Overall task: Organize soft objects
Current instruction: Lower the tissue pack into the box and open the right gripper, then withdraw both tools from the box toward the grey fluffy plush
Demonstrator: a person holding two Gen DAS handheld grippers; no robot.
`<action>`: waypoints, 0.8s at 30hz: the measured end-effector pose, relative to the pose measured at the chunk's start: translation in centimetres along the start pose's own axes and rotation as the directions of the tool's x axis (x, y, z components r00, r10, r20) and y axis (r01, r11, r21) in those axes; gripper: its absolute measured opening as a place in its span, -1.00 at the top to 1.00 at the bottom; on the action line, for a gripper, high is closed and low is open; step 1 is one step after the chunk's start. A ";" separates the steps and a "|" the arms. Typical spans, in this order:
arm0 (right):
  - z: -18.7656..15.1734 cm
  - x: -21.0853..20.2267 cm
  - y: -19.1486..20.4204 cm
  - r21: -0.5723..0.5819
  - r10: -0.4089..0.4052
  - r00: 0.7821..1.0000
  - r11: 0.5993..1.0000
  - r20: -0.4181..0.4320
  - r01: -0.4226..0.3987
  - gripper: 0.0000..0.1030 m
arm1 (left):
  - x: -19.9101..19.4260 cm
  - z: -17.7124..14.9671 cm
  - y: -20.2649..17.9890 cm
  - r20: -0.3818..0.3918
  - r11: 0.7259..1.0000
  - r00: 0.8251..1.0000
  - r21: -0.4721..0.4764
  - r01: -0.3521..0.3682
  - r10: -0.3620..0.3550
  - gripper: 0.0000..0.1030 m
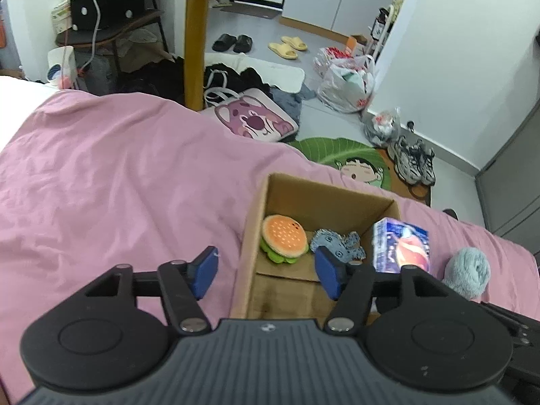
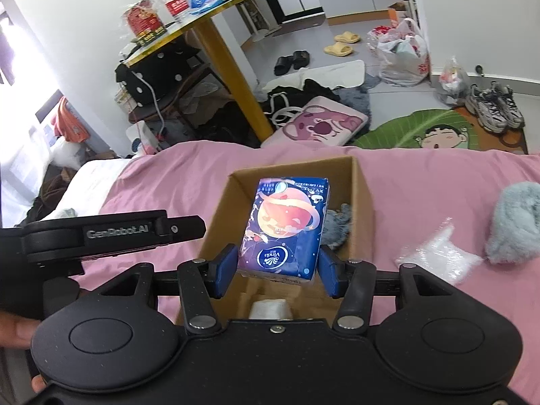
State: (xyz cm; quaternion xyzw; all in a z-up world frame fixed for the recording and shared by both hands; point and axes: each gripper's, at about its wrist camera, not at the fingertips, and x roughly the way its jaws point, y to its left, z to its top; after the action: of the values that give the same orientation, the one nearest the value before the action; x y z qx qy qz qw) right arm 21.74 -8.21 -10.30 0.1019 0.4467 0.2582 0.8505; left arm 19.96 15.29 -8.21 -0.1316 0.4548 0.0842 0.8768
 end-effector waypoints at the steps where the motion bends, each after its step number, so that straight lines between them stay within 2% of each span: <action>1: 0.0 0.1 0.2 -0.003 0.011 1.000 1.000 -0.004 -0.011 0.01 | -0.3 0.1 0.2 0.004 1.000 1.000 -0.006 -0.005 0.005 -0.31; 3: -0.1 0.5 0.7 -0.014 0.045 0.999 0.999 -0.016 -0.045 -0.03 | -0.8 0.1 0.7 0.012 1.000 1.000 -0.016 -0.016 0.016 -0.41; 6: -0.3 0.9 1.1 -0.008 0.058 0.998 0.998 -0.040 -0.058 -0.29 | -1.4 0.1 1.1 0.014 0.999 1.000 -0.021 -0.028 0.028 -0.50; 11: -0.8 -0.3 0.8 0.006 0.063 0.997 0.998 -0.036 -0.063 -0.33 | -2.0 -0.4 1.7 0.006 0.998 0.999 -0.039 -0.047 0.047 -0.66; 15: -1.0 -1.6 0.5 -0.006 0.062 0.998 0.998 -0.026 -0.063 -0.35 | -2.5 -1.1 1.6 -0.003 0.997 0.998 -0.047 -0.063 0.063 -0.70; 20: -1.4 -3.4 0.1 -0.032 0.048 0.999 0.998 -0.009 -0.048 -0.44 | -3.3 -2.0 1.2 0.001 0.996 0.997 -0.040 -0.079 0.079 -0.81; 24: -1.6 -4.9 -0.8 -0.042 0.037 0.999 0.998 0.008 -0.037 -0.62 | -4.0 -2.5 0.6 0.011 0.997 0.997 -0.025 -0.077 0.078 -0.87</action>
State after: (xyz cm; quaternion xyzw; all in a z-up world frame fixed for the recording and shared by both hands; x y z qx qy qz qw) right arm 18.37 -11.55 -8.07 0.0936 0.4353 0.2828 0.8496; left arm 15.55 15.01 -6.39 -0.1240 0.4534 0.1244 0.8738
